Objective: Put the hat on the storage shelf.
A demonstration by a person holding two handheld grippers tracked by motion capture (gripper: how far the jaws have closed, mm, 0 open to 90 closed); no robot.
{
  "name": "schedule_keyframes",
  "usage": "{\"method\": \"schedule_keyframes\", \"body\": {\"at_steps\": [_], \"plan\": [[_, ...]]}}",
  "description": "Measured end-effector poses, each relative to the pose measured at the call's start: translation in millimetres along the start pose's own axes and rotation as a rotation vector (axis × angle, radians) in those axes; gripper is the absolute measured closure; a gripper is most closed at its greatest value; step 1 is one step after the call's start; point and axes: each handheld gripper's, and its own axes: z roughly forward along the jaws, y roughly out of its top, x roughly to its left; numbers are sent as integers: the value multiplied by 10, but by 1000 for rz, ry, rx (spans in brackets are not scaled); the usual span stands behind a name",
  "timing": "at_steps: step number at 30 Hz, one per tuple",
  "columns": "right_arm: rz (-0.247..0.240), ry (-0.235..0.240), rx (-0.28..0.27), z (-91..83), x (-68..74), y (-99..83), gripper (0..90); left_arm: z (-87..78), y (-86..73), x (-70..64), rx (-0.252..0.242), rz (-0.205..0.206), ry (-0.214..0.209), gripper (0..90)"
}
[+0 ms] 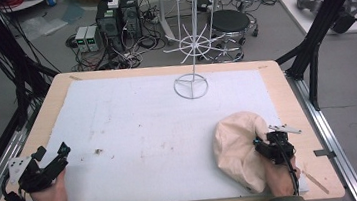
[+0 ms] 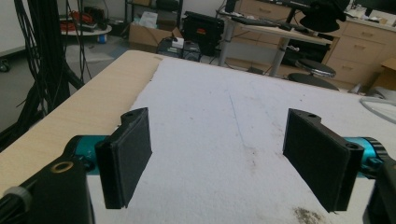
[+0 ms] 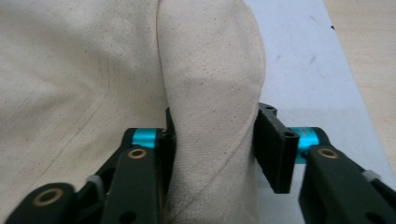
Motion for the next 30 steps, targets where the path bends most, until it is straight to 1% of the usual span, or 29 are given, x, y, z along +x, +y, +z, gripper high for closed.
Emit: {"method": "schedule_keyframes", "body": {"at_steps": [1, 2, 3, 4, 5, 6, 7, 8, 9, 10, 11, 15, 16, 18, 20, 24, 25, 26, 28, 30], "plan": [[1, -4, 12, -8, 15, 14, 610, -1, 0, 0, 0, -1, 0, 237], [1, -4, 12, -8, 15, 14, 610, -1, 0, -1, -1, -1, 0, 237], [-10, -16, 8, -23, 20, 20, 659, 0, 0, 0, -1, -1, 0, 237], [-10, -16, 8, -23, 20, 20, 659, 1, 0, 1, 0, -1, 0, 237], [-18, -25, 6, -37, 22, 25, 687, 3, -1, 1, 0, -2, 0, 237], [-15, -32, -14, -65, 20, 28, 756, 5, -1, 2, 1, -3, 0, 238], [-15, -36, -24, -79, 26, 30, 794, 6, -2, 2, 2, -3, 0, 238], [-15, -36, -24, -79, 26, 30, 794, 6, -2, 2, 2, -4, -1, 238], [-23, -34, -34, -91, 29, 31, 814, 5, -1, 2, 2, -4, -1, 238], [-16, -14, -36, -93, 40, 31, 816, 5, -1, 2, 0, -5, -2, 238], [-28, -22, -37, -92, 54, 32, 816, 5, -1, 2, 0, -5, -2, 238], [-32, -13, -38, -88, 66, 34, 815, 7, -1, 7, 1, -7, -3, 239], [-28, 0, -40, -87, 51, 33, 815, 7, -1, 6, 0, -8, -3, 239], [-18, 6, -40, -88, 46, 32, 815, 9, 0, 7, 0, -7, -4, 239], [-10, 33, -44, -84, 34, 32, 813, 11, -1, 6, 2, -5, -6, 242], [-13, 44, -51, -77, 32, 34, 812, 20, -3, 2, 5, -3, -8, 245], [-15, 57, -64, -86, 33, 35, 813, 21, -3, 1, 4, -3, -8, 245], [-15, 57, -64, -86, 33, 35, 813, 22, -3, 1, 4, -2, -9, 245], [-20, 68, -86, -109, 39, 40, 812, 23, -3, 0, 4, -3, -10, 245], [-37, 86, -120, -135, 48, 46, 811, 25, -3, 0, 5, -3, -11, 245]]}}
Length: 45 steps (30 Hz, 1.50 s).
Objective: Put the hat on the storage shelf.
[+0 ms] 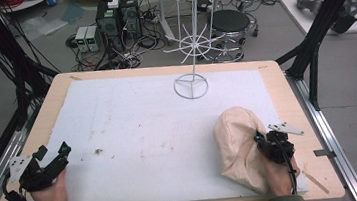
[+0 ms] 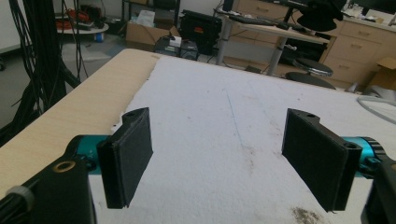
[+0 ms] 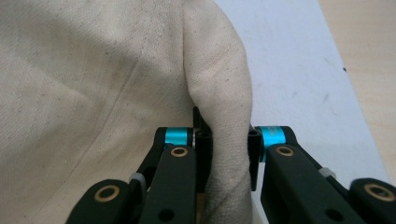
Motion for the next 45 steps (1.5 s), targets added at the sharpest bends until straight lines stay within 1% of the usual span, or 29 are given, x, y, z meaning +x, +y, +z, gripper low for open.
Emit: {"method": "schedule_keyframes", "body": {"at_steps": [2, 5, 7, 8, 9, 11, 13, 14, 15, 16, 17, 18, 22, 23, 24, 25, 26, 28, 33, 34, 35, 36, 37, 38, 40, 41, 42, 43, 45], "plan": [[5, 8, -8, -8, 10, 3, 809, 3, 0, -2, -1, -1, -1, 245], [-12, 31, -45, -29, 23, 15, 805, 9, 0, -1, 2, 4, -3, 245], [-22, 71, -78, -53, 47, 30, 802, 16, 0, -5, 3, 5, -4, 245], [-22, 71, -78, -53, 47, 30, 802, 19, -1, -7, 3, 7, -4, 245], [-33, 91, -102, -70, 73, 47, 802, 21, -2, -10, 4, 7, -5, 245], [-36, 104, -113, -75, 82, 56, 801, 24, -3, -16, 7, 10, -8, 245], [-33, 125, -135, -90, 102, 72, 802, 30, -5, -23, 5, 11, -9, 245], [-21, 152, -161, -108, 115, 89, 801, 32, -6, -25, 5, 12, -10, 246], [-21, 152, -161, -108, 115, 89, 801, 33, -5, -26, 8, 16, -11, 246], [3, 185, -187, -121, 122, 105, 795, 34, -5, -31, 10, 19, -11, 246], [14, 211, -200, -124, 119, 112, 794, 34, -5, -36, 9, 25, -11, 245], [14, 211, -200, -124, 119, 112, 794, 34, -4, -43, 8, 30, -13, 245], [27, 311, -261, -124, 92, 149, 794, 46, -10, -68, 14, 38, -22, 246], [28, 364, -284, -113, 67, 169, 794, 53, -13, -74, 18, 40, -28, 246], [28, 364, -284, -113, 67, 169, 794, 53, -13, -74, 18, 40, -28, 246], [26, 402, -298, -113, 60, 194, 794, 57, -14, -80, 17, 40, -29, 246], [26, 402, -298, -113, 60, 194, 794, 59, -15, -81, 17, 41, -31, 246], [16, 436, -306, -113, 65, 230, 794, 59, -16, -82, 18, 40, -31, 246], [-8, 541, -327, -107, 116, 311, 794, 54, -15, -75, 20, 39, -29, 246], [-20, 583, -330, -114, 149, 346, 792, 53, -15, -74, 20, 38, -29, 246], [-20, 583, -330, -114, 149, 346, 792, 53, -15, -74, 20, 38, -29, 246], [-24, 600, -334, -120, 165, 360, 790, 52, -16, -74, 20, 36, -29, 246], [-20, 644, -336, -122, 186, 387, 788, 51, -16, -74, 19, 35, -30, 246], [-20, 644, -336, -122, 186, 387, 788, 50, -15, -74, 18, 33, -30, 246], [-16, 671, -341, -132, 208, 408, 788, 44, -14, -74, 16, 30, -28, 246], [-17, 701, -348, -151, 226, 437, 788, 39, -14, -71, 16, 30, -28, 245], [-17, 701, -348, -151, 226, 437, 788, 34, -12, -69, 15, 30, -26, 245], [-16, 731, -360, -176, 242, 476, 788, 30, -11, -68, 14, 28, -26, 246], [-7, 761, -372, -208, 264, 523, 787, 23, -9, -69, 11, 27, -24, 246]]}}
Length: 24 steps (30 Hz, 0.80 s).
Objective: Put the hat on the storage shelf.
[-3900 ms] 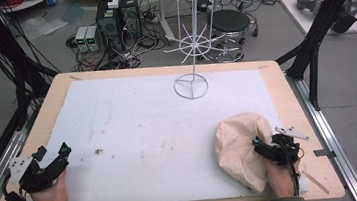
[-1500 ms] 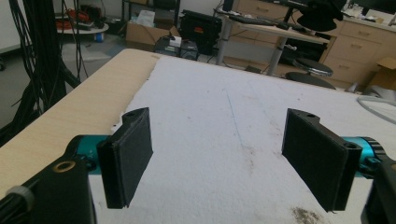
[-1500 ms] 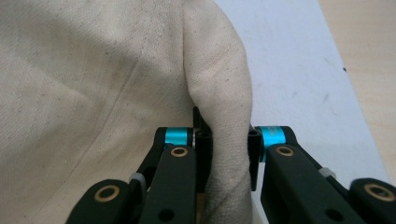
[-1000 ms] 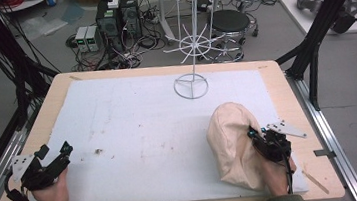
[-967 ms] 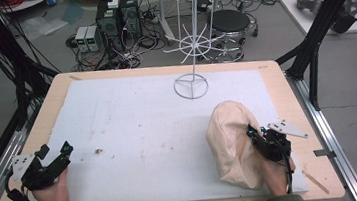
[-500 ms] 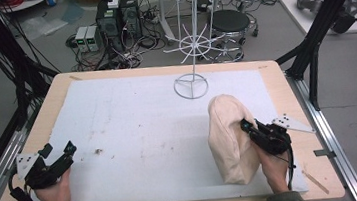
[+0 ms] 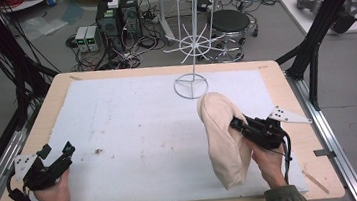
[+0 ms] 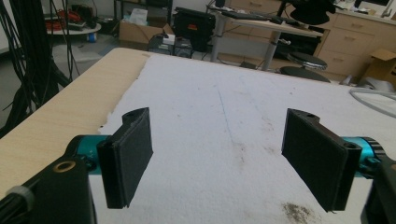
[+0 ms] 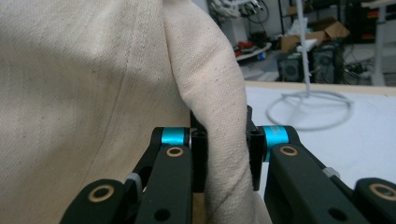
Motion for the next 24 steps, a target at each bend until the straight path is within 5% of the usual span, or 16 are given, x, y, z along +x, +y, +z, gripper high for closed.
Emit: {"method": "schedule_keyframes", "body": {"at_steps": [10, 24], "plan": [[19, 103, -86, 87, 181, 333, 784, -26, 2, 16, -10, -10, 6, 247], [-41, 150, -144, 250, 234, 943, 781, -12, 3, 14, -8, -2, 2, 250]]}}
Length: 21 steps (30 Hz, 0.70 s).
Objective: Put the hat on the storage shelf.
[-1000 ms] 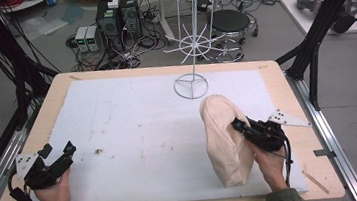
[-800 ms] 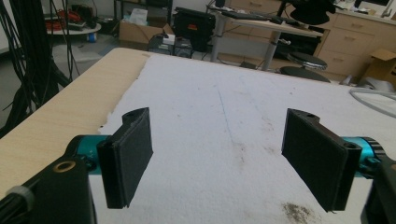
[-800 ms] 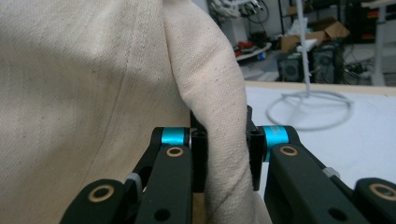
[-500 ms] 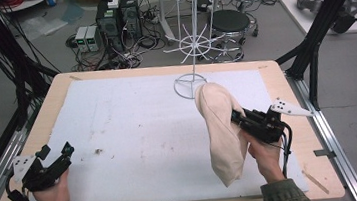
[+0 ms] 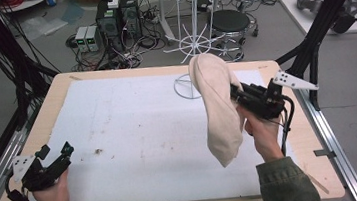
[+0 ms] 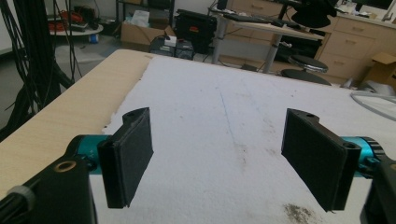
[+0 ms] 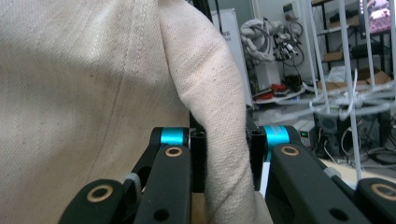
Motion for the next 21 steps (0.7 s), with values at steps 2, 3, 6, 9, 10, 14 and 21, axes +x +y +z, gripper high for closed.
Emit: {"method": "schedule_keyframes", "body": {"at_steps": [2, 3, 6, 9, 10, 14, 21], "plan": [[-4, -4, -6, 39, -37, 95, 781, 3, 0, -4, 2, 2, 0, 249], [-12, -11, -9, 57, -55, 140, 781, 4, -1, -8, 1, 1, -2, 249], [-27, -15, -18, 100, -102, 324, 781, 13, -5, -13, 2, 3, -6, 249], [-38, -24, -28, 110, -104, 404, 781, 22, -7, -20, 4, 4, -11, 250], [-34, -15, -36, 111, -105, 471, 781, 23, -7, -23, 4, 5, -12, 250], [-45, -24, -51, 114, -105, 569, 781, 24, -6, -36, 6, 10, -16, 250], [-103, -69, -50, 140, -122, 877, 778, 28, -8, -37, 6, 13, -13, 250]]}}
